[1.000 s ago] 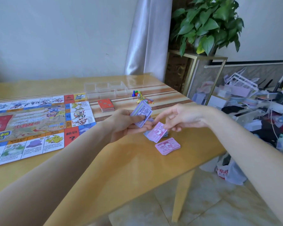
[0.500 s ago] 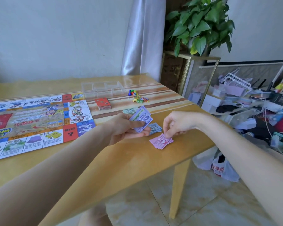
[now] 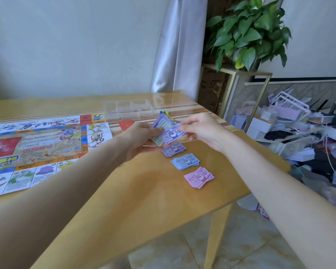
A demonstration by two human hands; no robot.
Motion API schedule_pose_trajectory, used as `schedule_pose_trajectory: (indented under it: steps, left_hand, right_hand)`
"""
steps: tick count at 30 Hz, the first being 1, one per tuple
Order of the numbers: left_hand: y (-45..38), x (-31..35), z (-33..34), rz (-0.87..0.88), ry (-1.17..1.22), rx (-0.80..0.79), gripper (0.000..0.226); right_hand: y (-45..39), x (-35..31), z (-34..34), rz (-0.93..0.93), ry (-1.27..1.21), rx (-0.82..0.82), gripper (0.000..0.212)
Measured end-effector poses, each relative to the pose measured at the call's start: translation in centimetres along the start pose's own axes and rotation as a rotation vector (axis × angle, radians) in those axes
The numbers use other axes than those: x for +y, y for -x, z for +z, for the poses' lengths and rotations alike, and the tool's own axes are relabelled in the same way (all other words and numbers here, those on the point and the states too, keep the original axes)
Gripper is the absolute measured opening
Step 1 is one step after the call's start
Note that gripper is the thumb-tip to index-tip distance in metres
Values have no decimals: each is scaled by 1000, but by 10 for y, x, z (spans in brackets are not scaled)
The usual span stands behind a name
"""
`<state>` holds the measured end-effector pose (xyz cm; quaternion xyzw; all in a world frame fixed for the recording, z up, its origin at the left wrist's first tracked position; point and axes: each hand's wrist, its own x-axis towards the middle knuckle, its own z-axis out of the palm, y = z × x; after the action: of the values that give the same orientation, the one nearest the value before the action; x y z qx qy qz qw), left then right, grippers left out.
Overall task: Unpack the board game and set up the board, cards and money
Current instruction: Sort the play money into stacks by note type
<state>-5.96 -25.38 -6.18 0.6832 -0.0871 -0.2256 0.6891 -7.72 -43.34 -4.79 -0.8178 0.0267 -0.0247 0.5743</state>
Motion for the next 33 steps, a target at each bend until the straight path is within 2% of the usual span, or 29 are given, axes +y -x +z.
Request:
schedule_pose_trajectory:
  steps: [5, 7, 10, 11, 14, 17, 20, 27, 33]
  left_hand:
    - [-8, -4, -11, -39, -65, 106, 8]
    - [-10, -6, -13, -46, -88, 154, 11]
    - [-14, -9, -18, -76, -111, 177, 11]
    - [-15, -8, -19, -81, -113, 168, 11]
    - [-15, -6, -18, -72, -130, 93, 13]
    - [-11, -3, -12, -80, -150, -52, 13]
    - [-8, -2, -10, -93, -176, -101, 13]
    - [-7, -3, -11, -57, -290, -76, 14]
    - [-6, -9, -18, -59, -229, -23, 17]
  right_hand:
    - [-5, -2, 5, 76, -17, -112, 12]
    - [-11, 1, 2, 52, -19, -18, 16]
    - [-21, 6, -7, -92, 258, 238, 22]
    - [-22, 6, -9, -140, 359, 253, 22]
    - [-20, 2, -1, -241, 519, 161, 22]
    - [-17, -6, 9, -298, 376, 100, 18]
    - [-13, -11, 14, -256, 171, -40, 5]
    - [-12, -7, 12, -236, 144, -70, 11]
    - [-12, 1, 2, -199, 65, -29, 23]
